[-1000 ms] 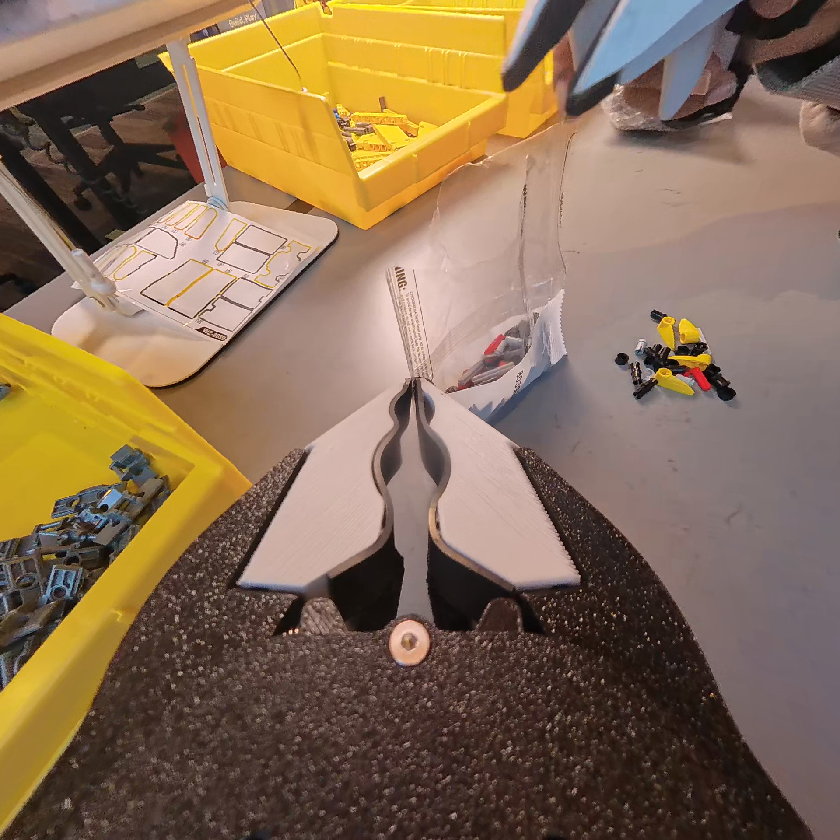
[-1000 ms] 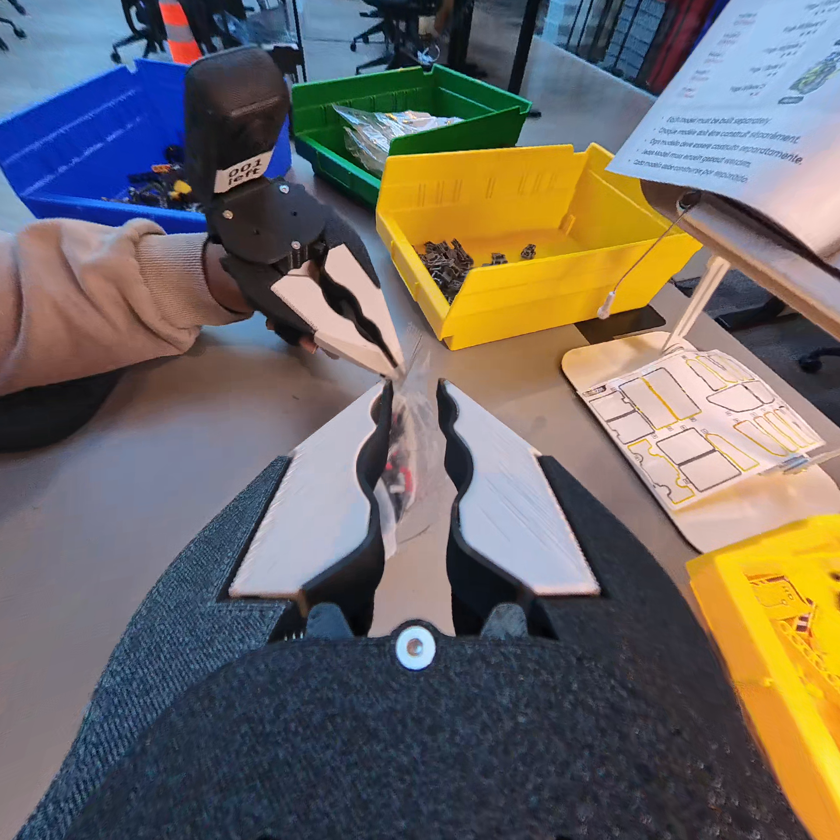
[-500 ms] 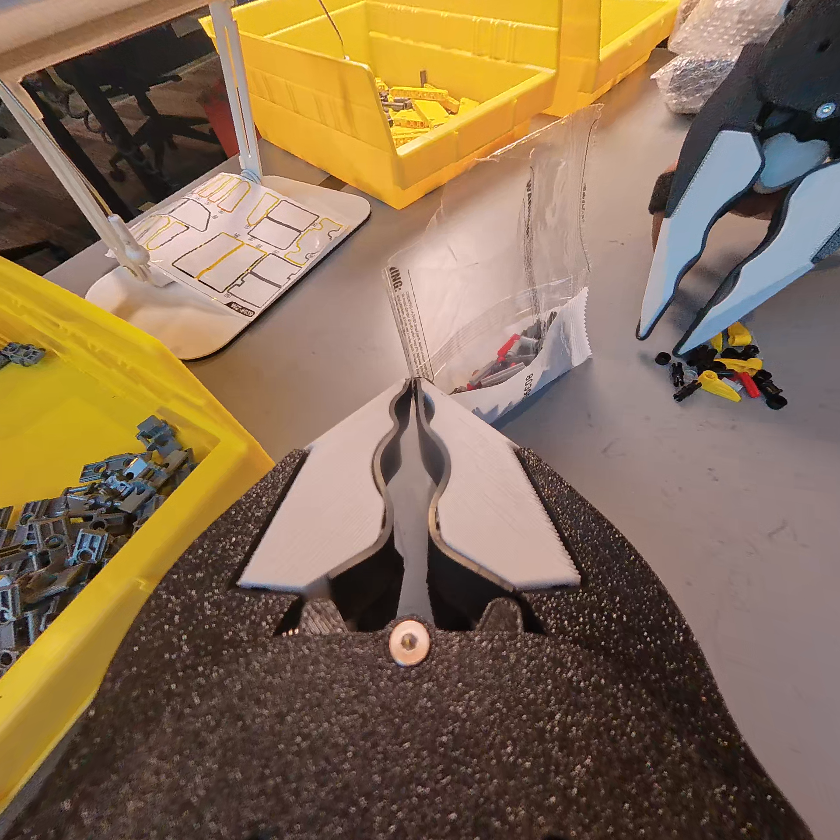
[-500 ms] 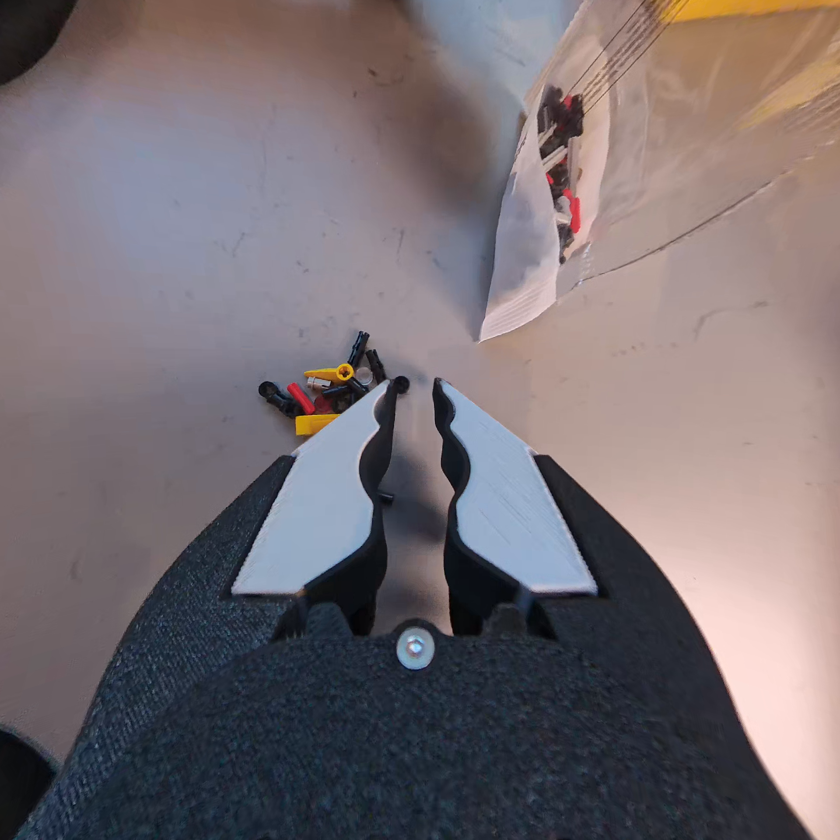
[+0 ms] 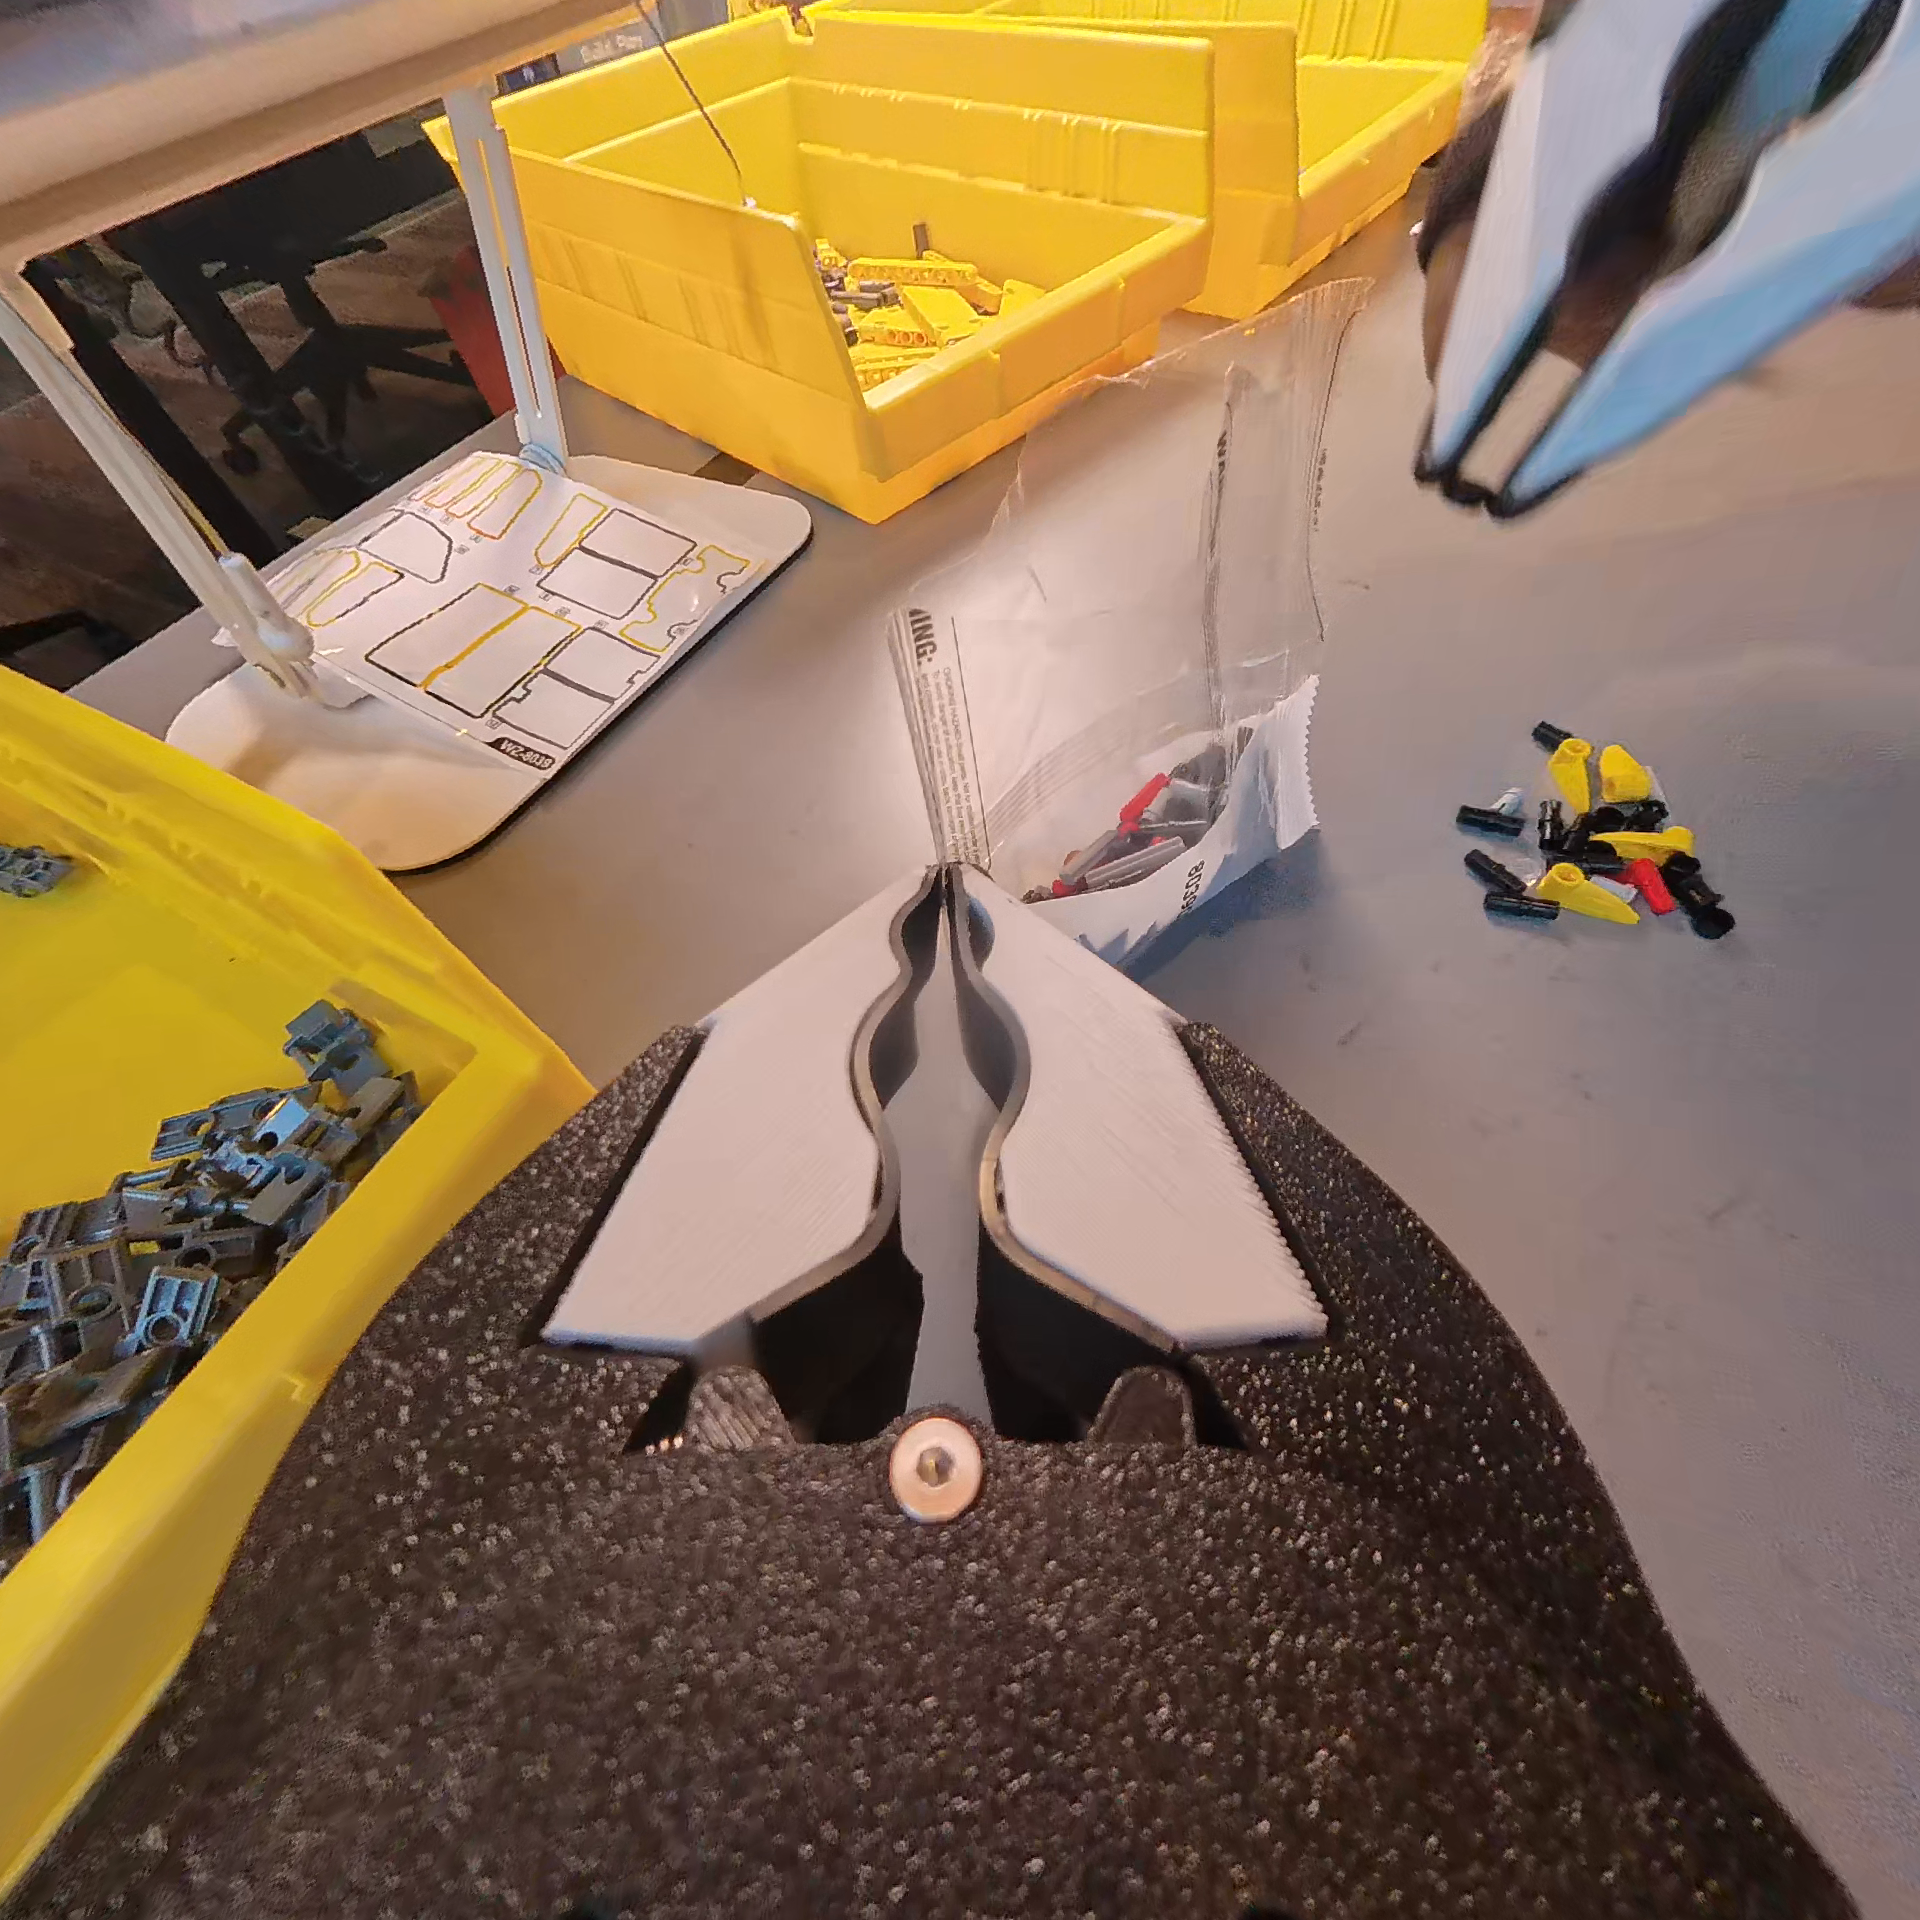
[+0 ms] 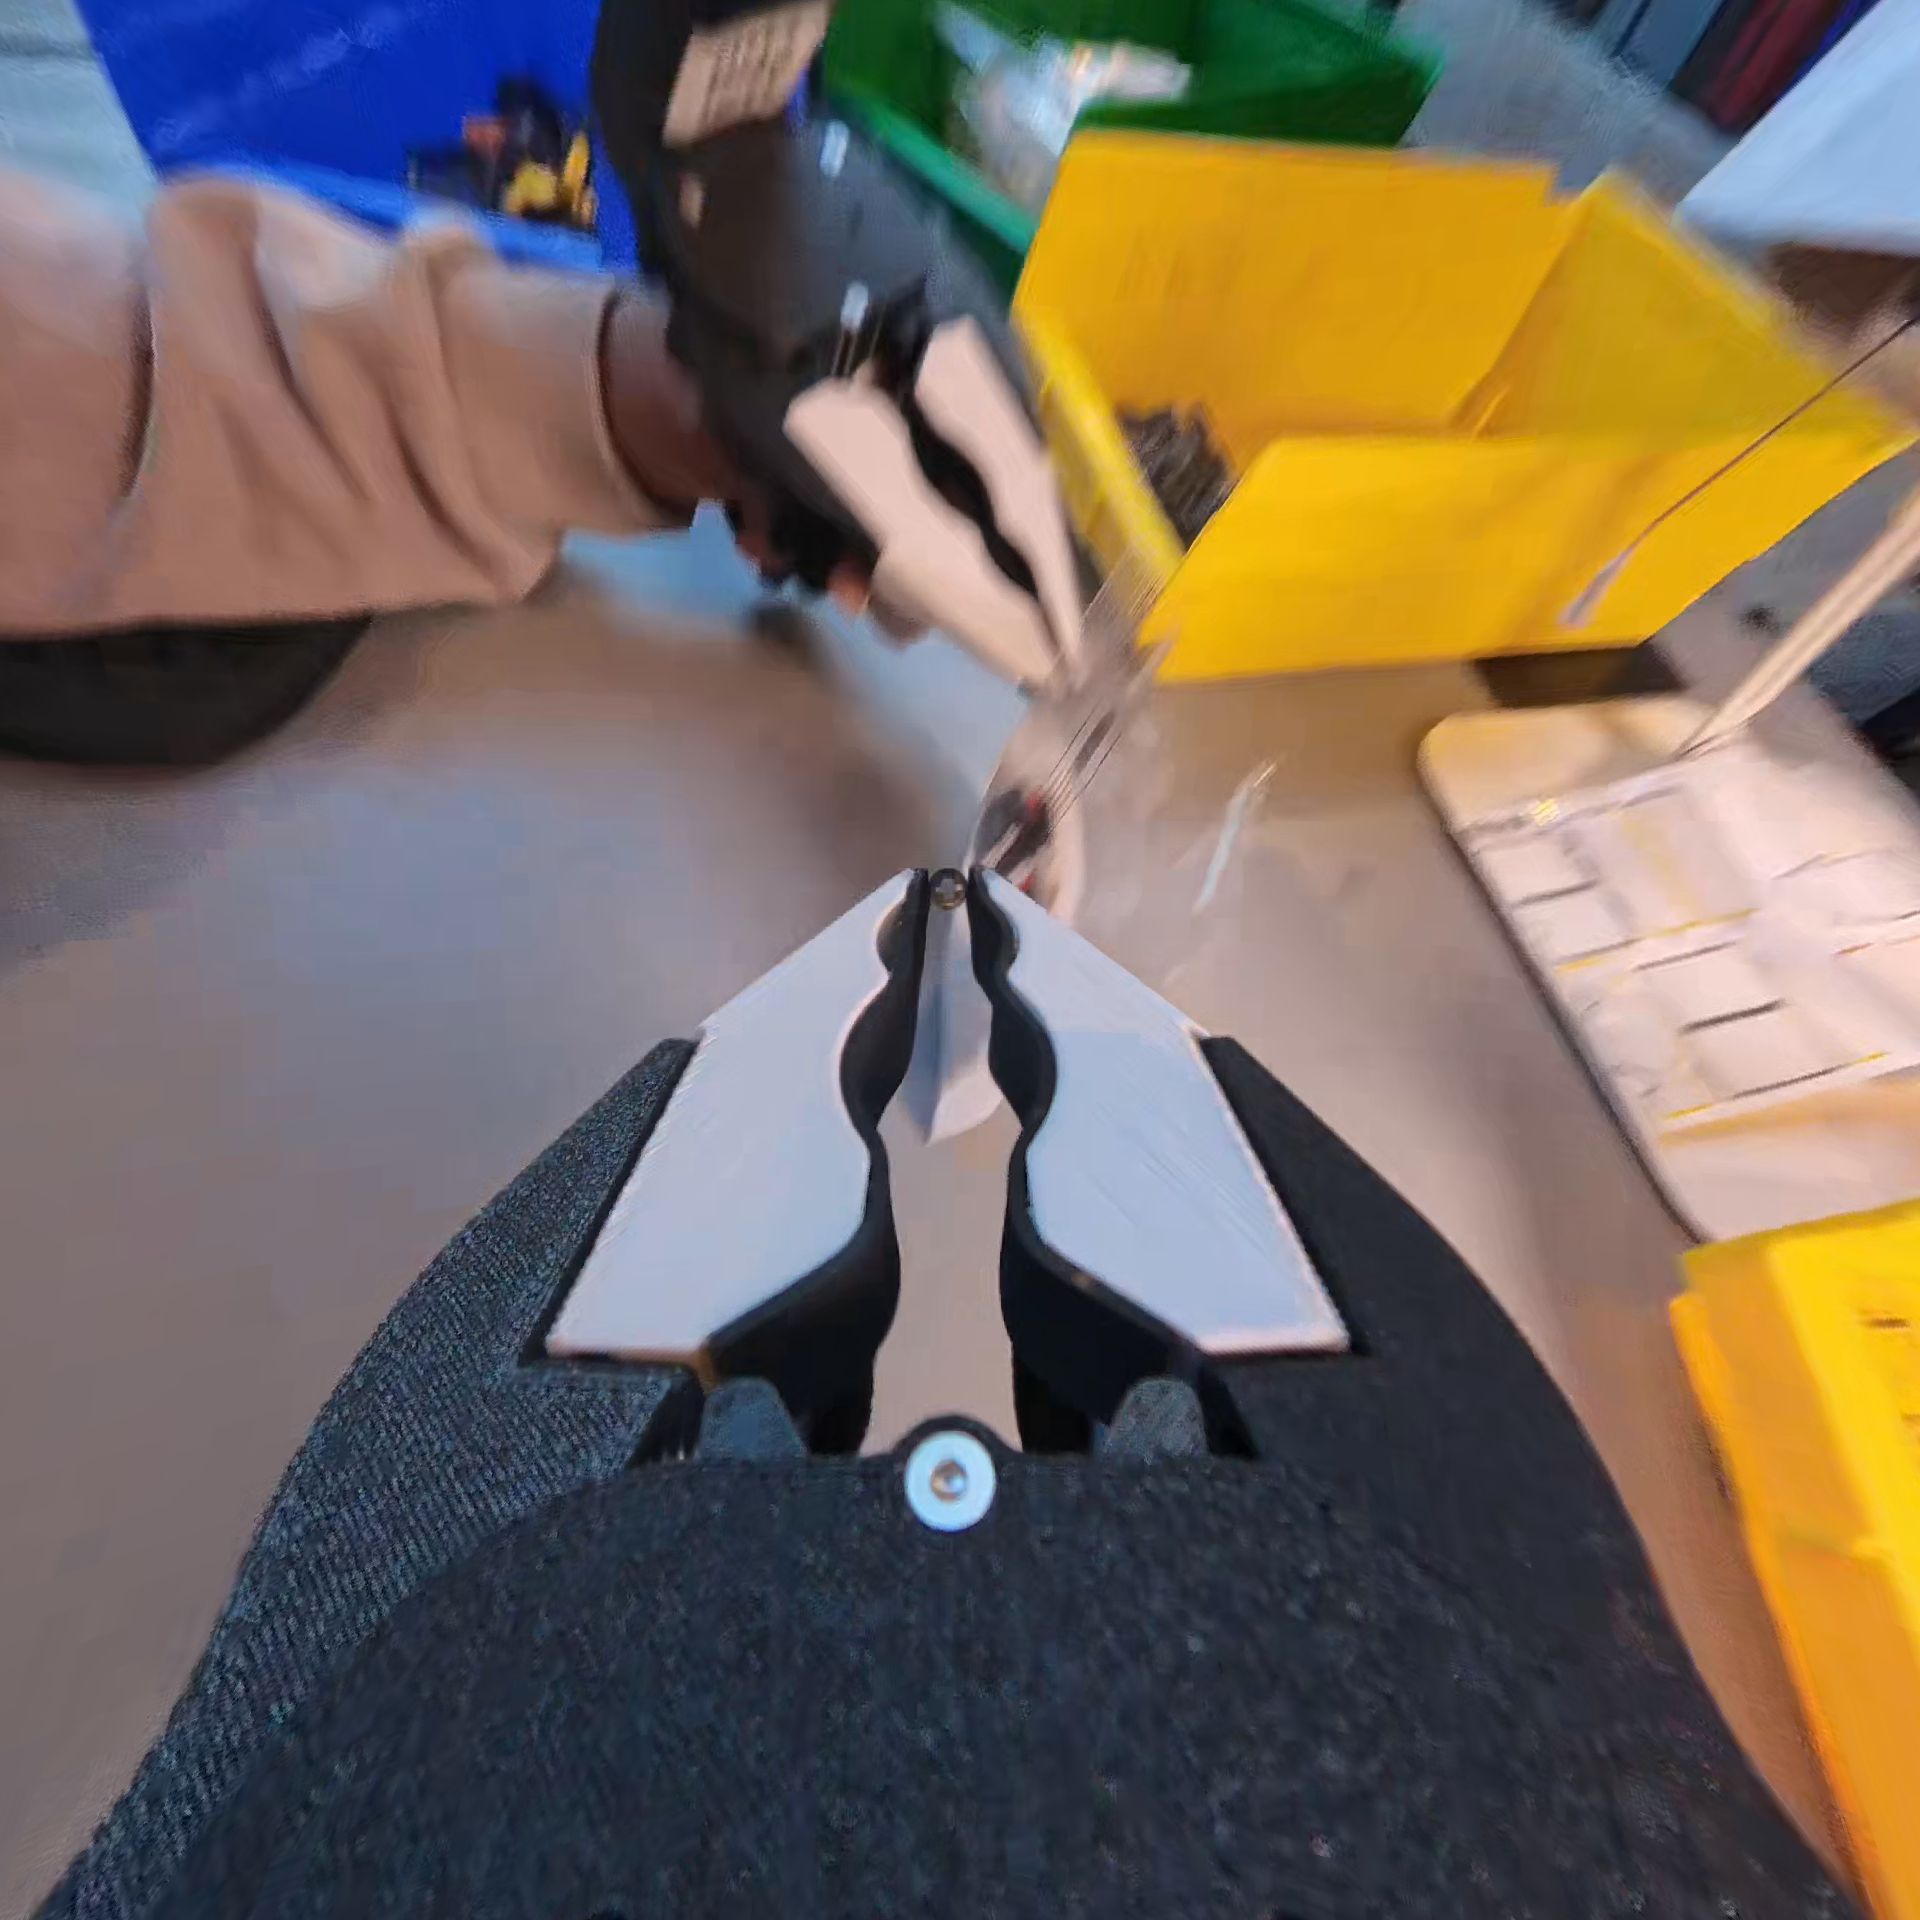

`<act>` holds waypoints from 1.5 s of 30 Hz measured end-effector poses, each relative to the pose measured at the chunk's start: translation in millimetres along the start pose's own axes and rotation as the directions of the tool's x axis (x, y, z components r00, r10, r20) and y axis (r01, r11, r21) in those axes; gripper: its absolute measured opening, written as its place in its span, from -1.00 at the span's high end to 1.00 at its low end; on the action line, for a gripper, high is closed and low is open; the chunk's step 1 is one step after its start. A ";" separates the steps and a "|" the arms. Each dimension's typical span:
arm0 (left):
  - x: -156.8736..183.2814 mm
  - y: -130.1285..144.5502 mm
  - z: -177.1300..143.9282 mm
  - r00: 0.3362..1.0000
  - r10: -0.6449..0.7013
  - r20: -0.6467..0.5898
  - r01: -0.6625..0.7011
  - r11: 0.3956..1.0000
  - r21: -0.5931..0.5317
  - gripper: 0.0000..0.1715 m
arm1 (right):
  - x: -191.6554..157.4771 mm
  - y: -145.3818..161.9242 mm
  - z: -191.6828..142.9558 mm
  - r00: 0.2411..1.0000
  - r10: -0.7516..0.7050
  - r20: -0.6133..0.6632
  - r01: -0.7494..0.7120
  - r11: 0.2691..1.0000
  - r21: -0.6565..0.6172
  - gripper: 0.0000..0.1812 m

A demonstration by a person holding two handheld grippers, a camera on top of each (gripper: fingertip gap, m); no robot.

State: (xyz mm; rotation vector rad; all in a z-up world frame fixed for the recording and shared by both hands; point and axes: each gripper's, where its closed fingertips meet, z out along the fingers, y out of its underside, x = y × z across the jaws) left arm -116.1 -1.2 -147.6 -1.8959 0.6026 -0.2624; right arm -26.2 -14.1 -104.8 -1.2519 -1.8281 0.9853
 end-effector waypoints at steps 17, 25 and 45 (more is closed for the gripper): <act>-7.4 2.9 0.5 0.999 -0.003 0.040 0.004 1.000 -0.014 1.00 | -17.9 38.5 -11.4 0.994 -0.003 0.110 0.018 0.990 -0.138 0.82; -8.8 6.6 2.2 0.999 -0.005 0.050 0.006 1.000 -0.026 1.00 | -41.0 104.8 -2.3 0.985 0.056 0.166 0.003 0.943 -0.332 0.82; -8.1 5.2 1.8 0.999 -0.002 0.044 0.003 1.000 -0.022 1.00 | -31.2 52.0 4.4 0.989 0.012 0.147 0.014 0.985 -0.173 0.95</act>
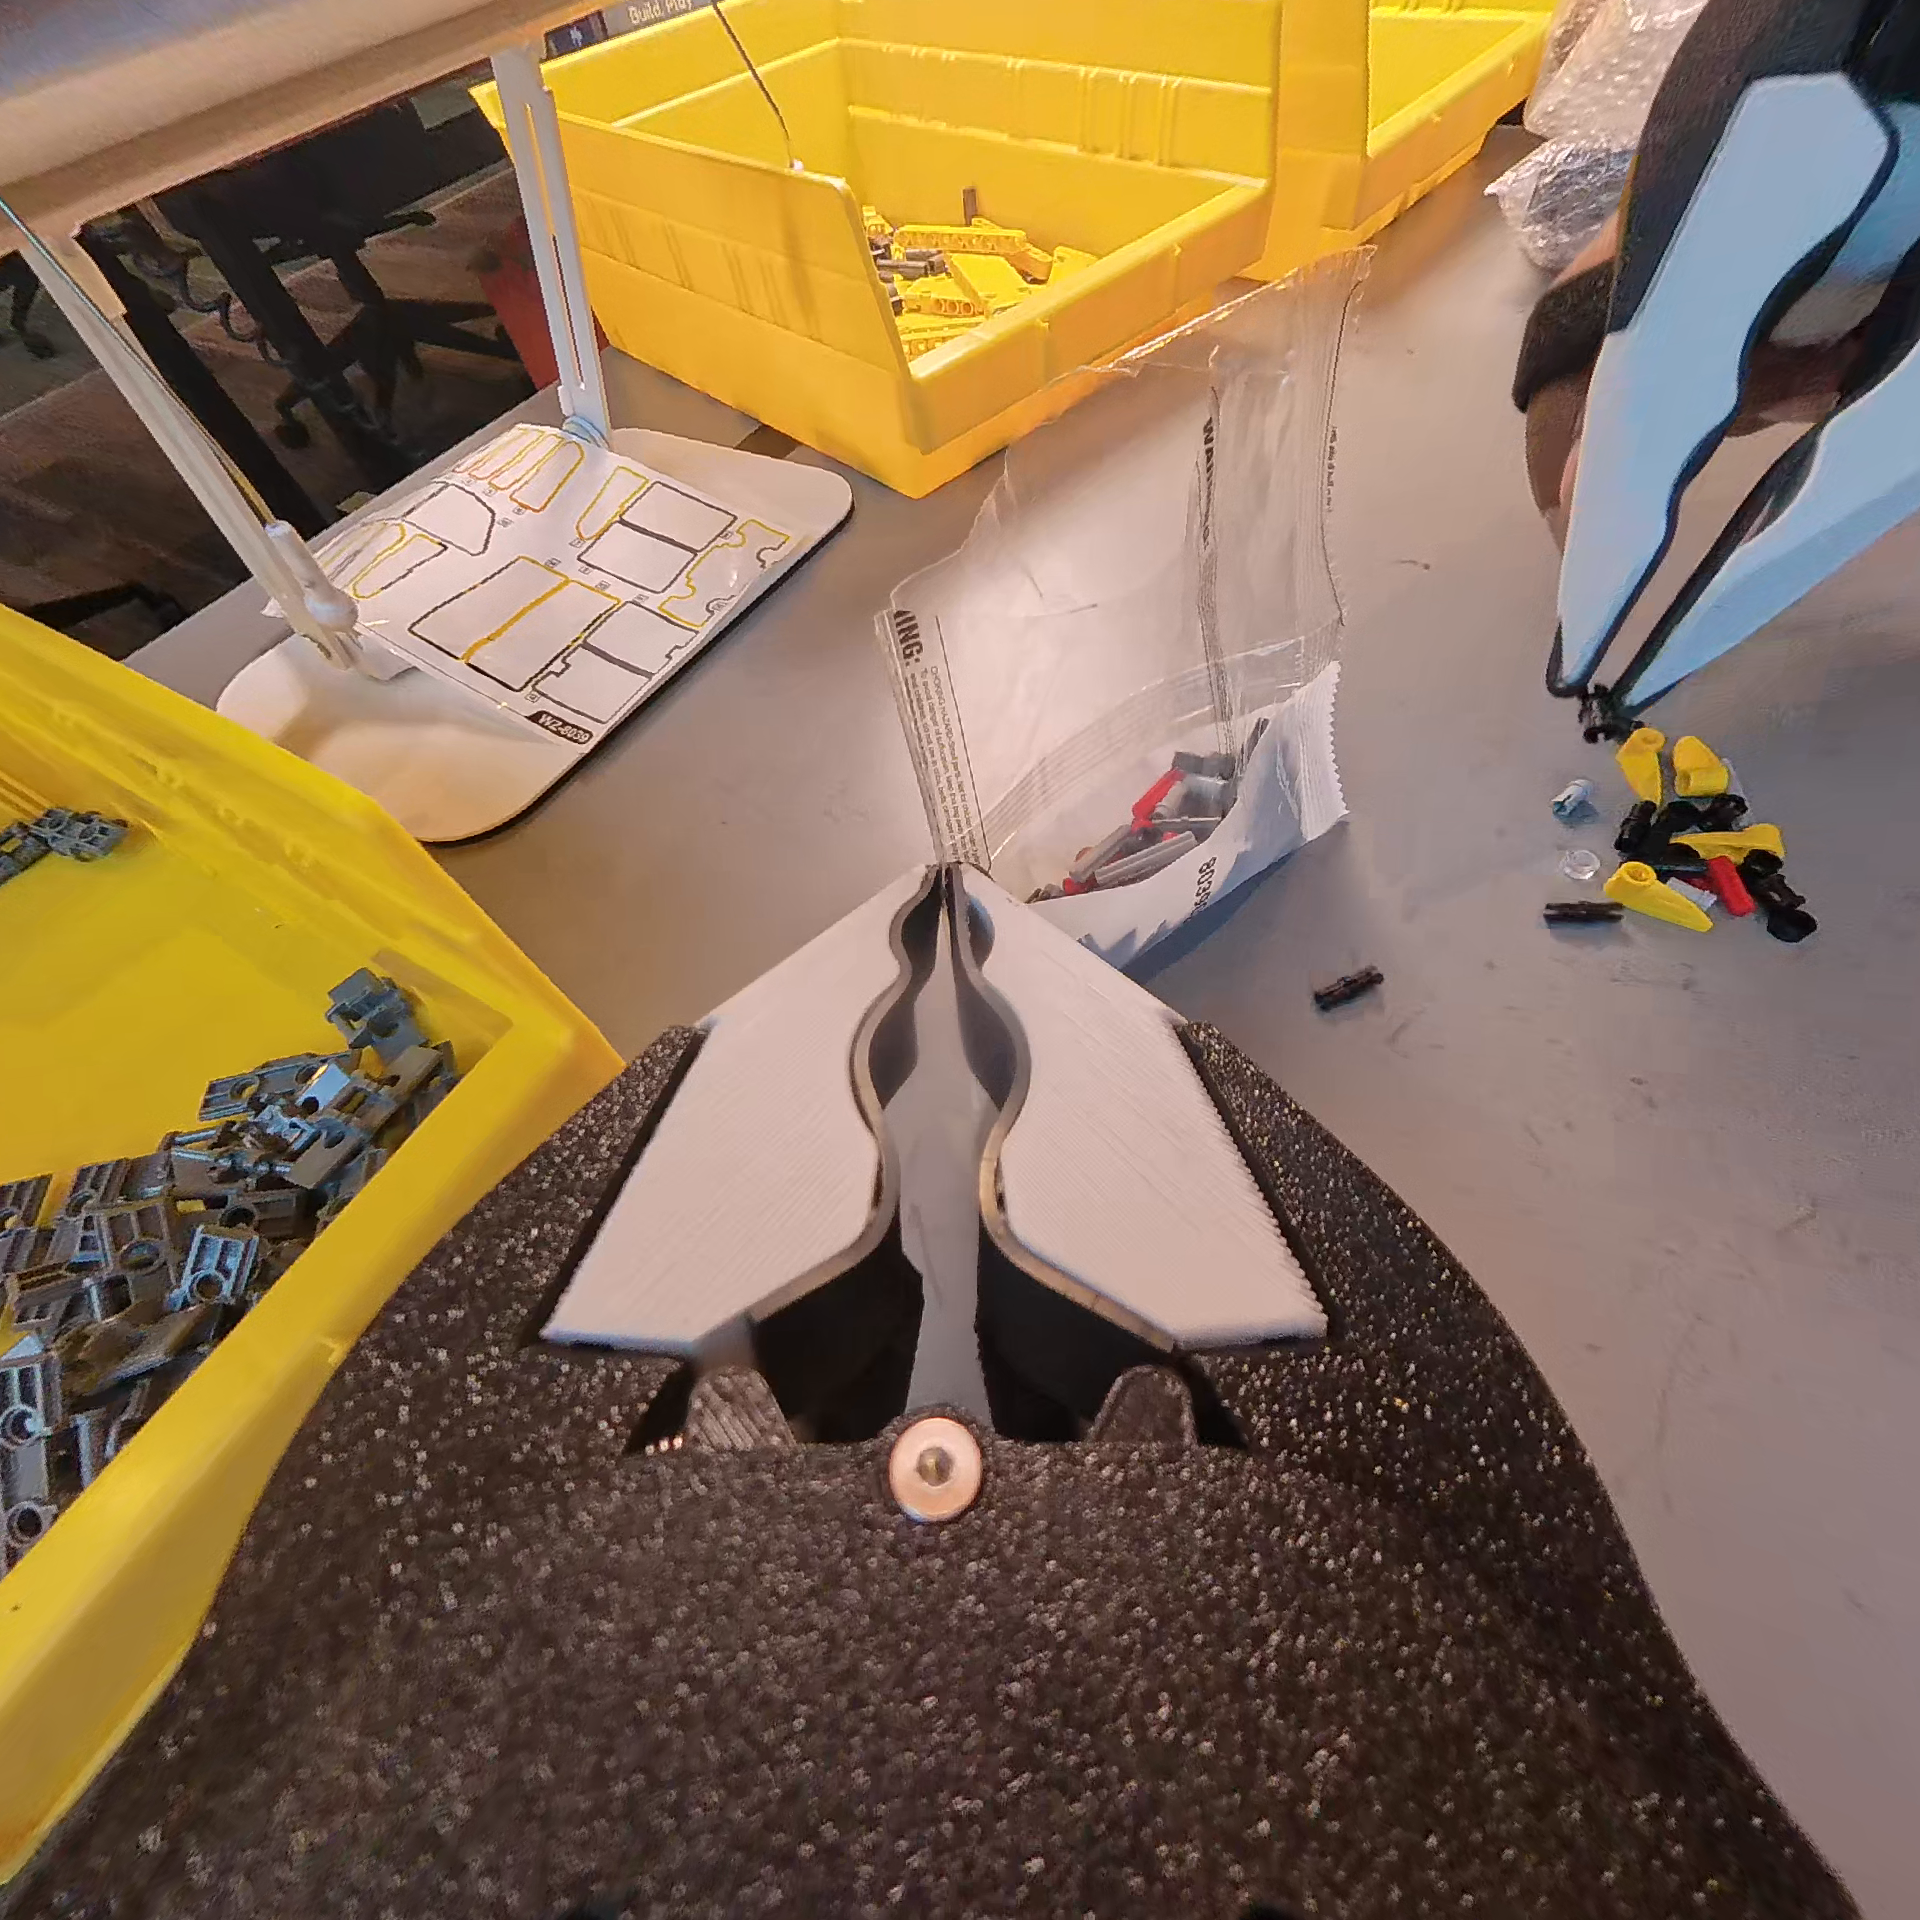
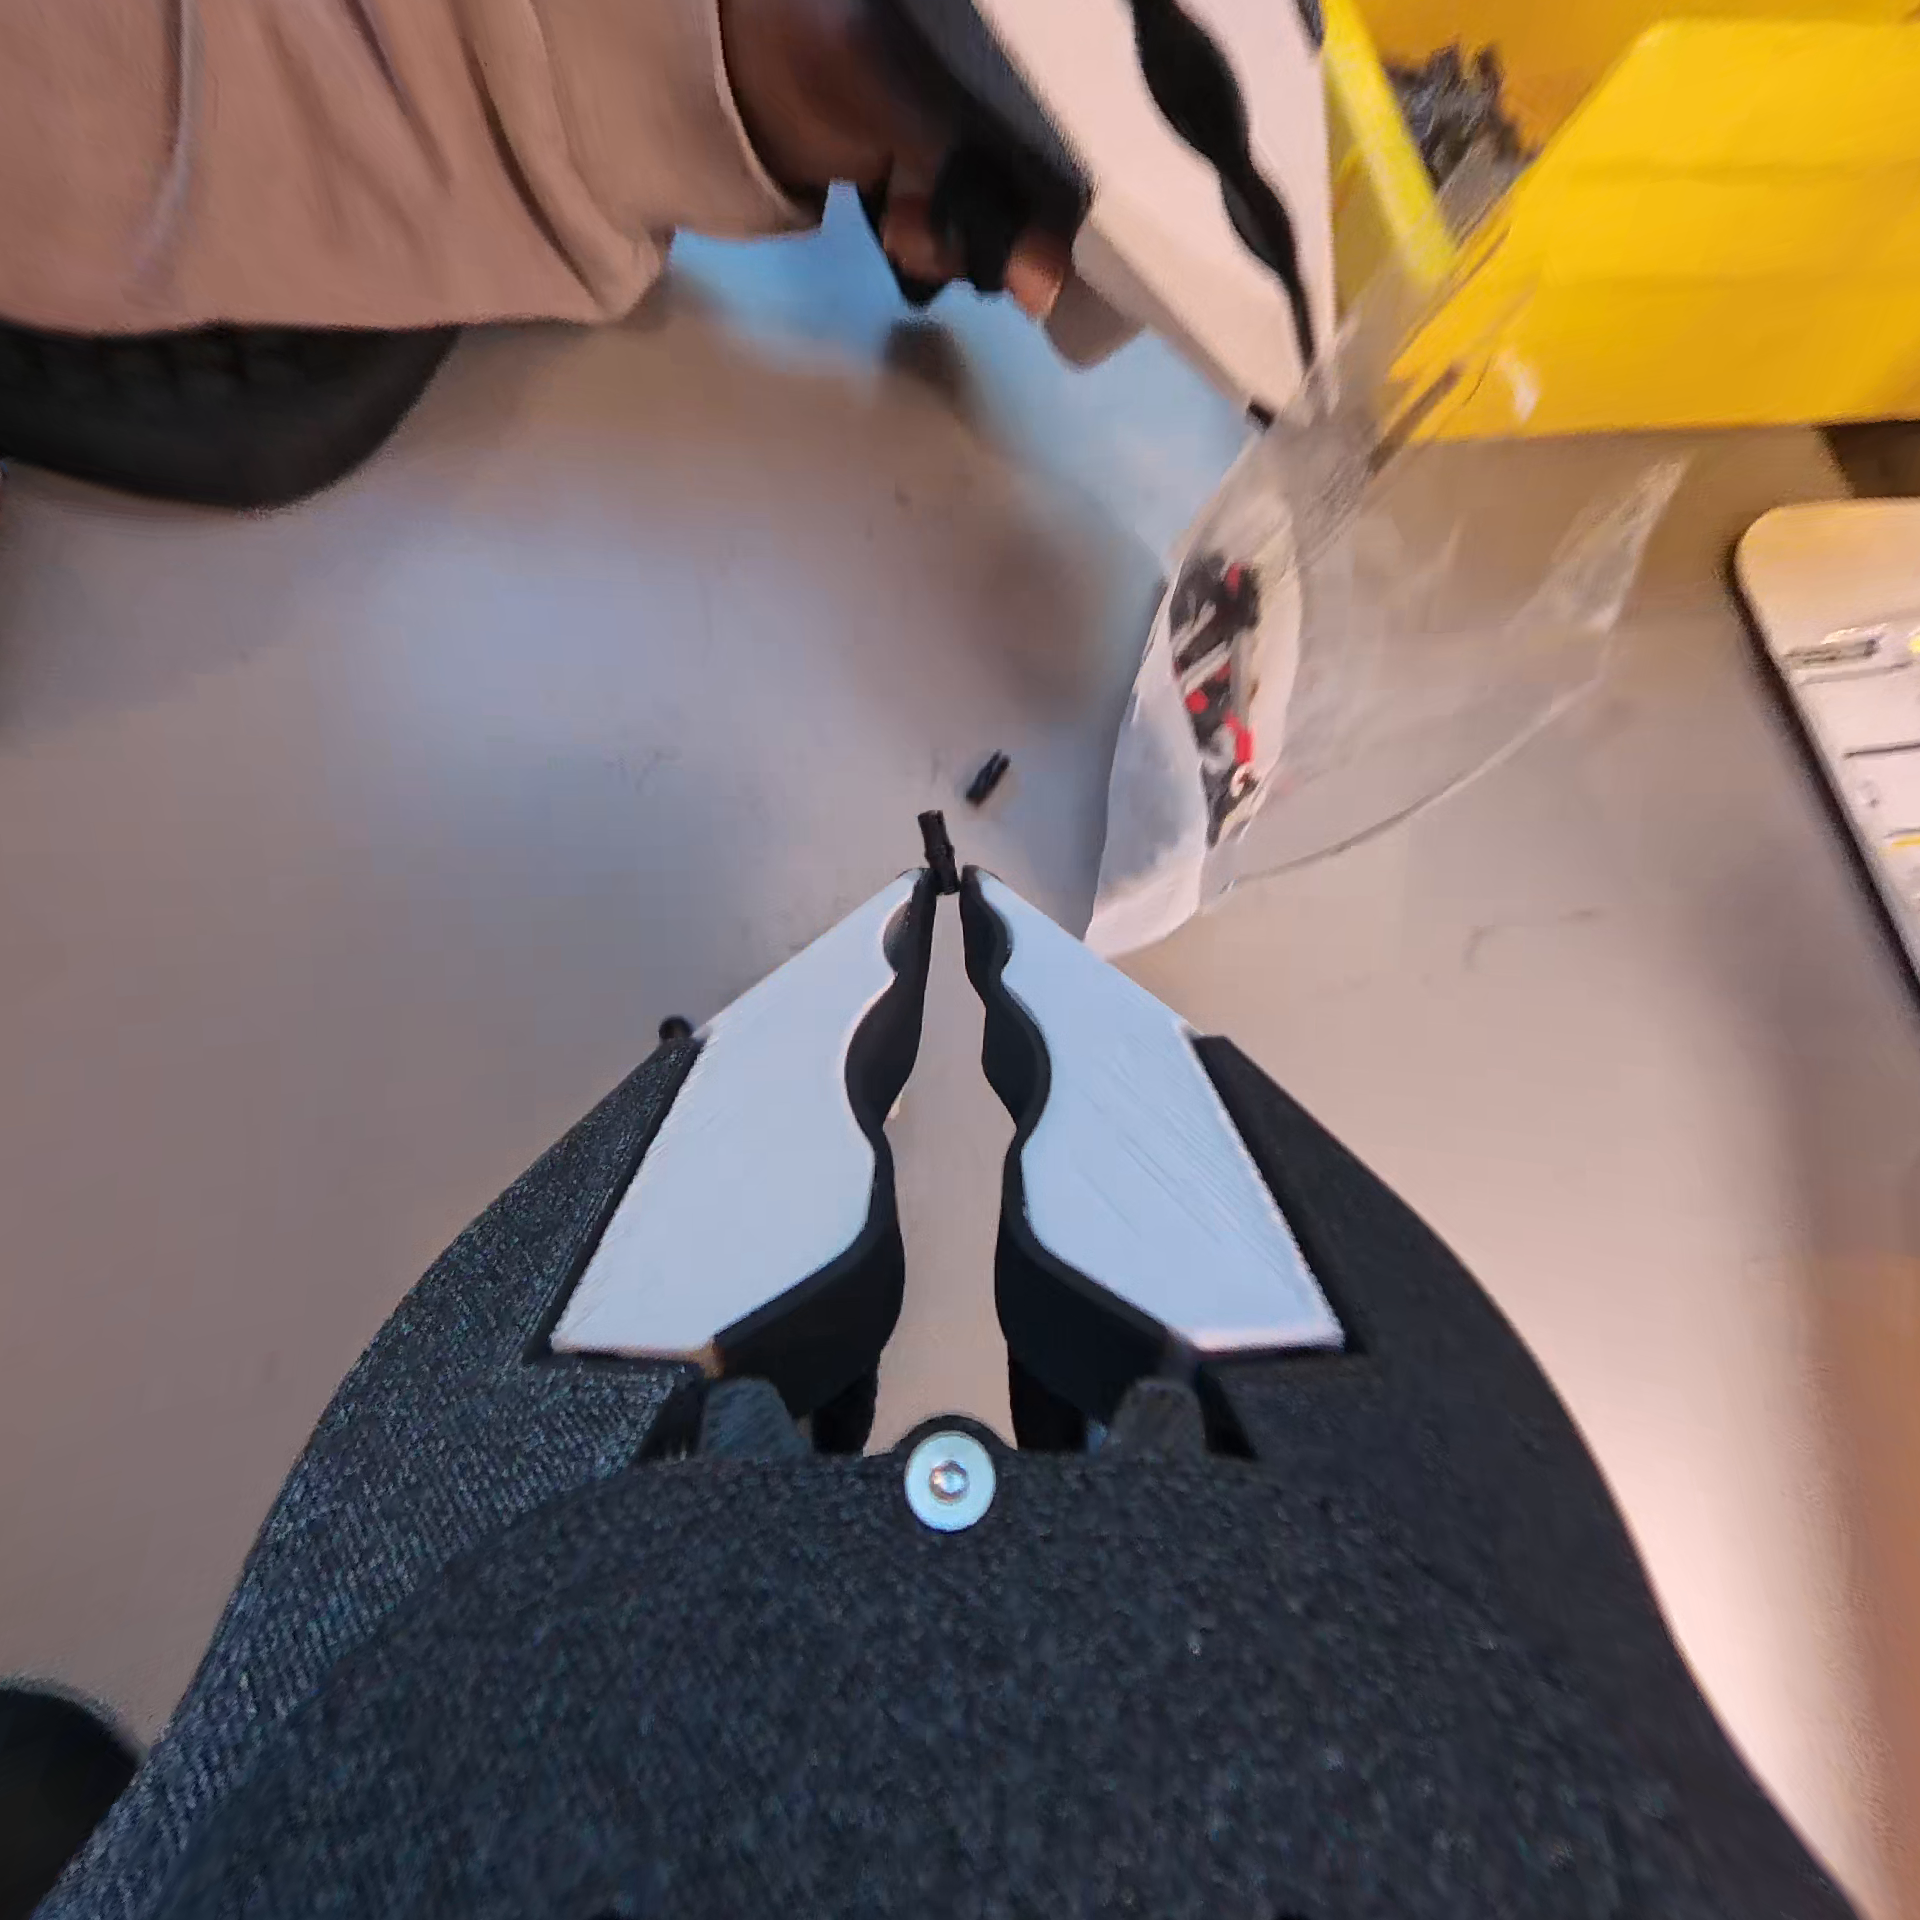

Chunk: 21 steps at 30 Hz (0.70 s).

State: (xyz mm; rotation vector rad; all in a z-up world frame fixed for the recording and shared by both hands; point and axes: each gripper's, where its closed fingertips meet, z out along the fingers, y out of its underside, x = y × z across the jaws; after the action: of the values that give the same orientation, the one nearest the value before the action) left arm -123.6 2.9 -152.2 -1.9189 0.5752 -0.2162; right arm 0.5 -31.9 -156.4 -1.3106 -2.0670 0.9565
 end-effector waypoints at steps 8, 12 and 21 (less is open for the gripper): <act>5.4 -4.2 -1.3 1.000 0.017 -0.025 -0.017 1.000 0.021 1.00 | 69.9 -83.5 -22.2 0.946 0.053 -0.320 0.043 0.958 0.284 0.95; 6.4 -6.4 -2.4 0.999 0.021 -0.030 -0.020 0.999 0.033 1.00 | 84.3 -82.1 -14.1 0.929 0.048 -0.366 0.046 0.969 0.245 0.83; 3.9 -6.2 -1.9 1.000 0.016 -0.018 -0.016 0.999 0.037 1.00 | 69.7 -35.3 -27.6 0.954 0.154 -0.259 -0.090 0.965 0.245 0.51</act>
State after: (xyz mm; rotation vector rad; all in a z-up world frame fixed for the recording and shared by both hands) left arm -119.2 1.4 -146.2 -1.8780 0.5950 -0.2328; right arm -27.3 29.6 -108.4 -1.3738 -1.6288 0.9720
